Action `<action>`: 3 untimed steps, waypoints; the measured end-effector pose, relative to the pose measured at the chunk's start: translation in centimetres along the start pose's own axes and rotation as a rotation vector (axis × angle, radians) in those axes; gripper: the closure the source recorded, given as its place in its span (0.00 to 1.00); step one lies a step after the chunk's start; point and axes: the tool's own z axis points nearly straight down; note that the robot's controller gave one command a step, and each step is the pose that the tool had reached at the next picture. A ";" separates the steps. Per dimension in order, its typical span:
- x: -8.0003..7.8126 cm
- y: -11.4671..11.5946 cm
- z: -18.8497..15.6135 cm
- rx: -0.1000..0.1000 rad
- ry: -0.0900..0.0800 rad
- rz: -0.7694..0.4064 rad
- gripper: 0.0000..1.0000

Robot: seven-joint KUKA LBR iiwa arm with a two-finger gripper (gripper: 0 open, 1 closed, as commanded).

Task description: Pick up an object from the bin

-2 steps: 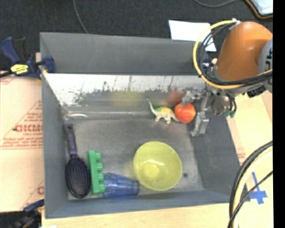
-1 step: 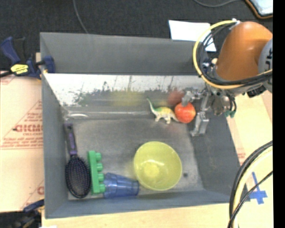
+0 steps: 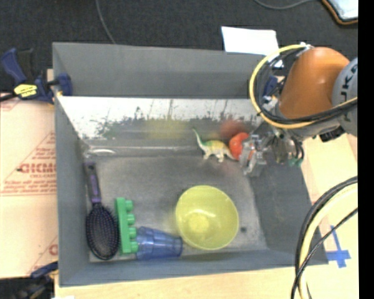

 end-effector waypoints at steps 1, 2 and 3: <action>0.0 0.0 0.0 0.000 0.000 0.000 1.00; -2.4 6.7 6.2 -0.001 -0.002 -0.357 1.00; 6.5 0.0 5.2 0.001 -0.003 -0.047 1.00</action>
Offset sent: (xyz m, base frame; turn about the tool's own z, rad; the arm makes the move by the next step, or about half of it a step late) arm 0.0259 0.0671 -0.0633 -0.3648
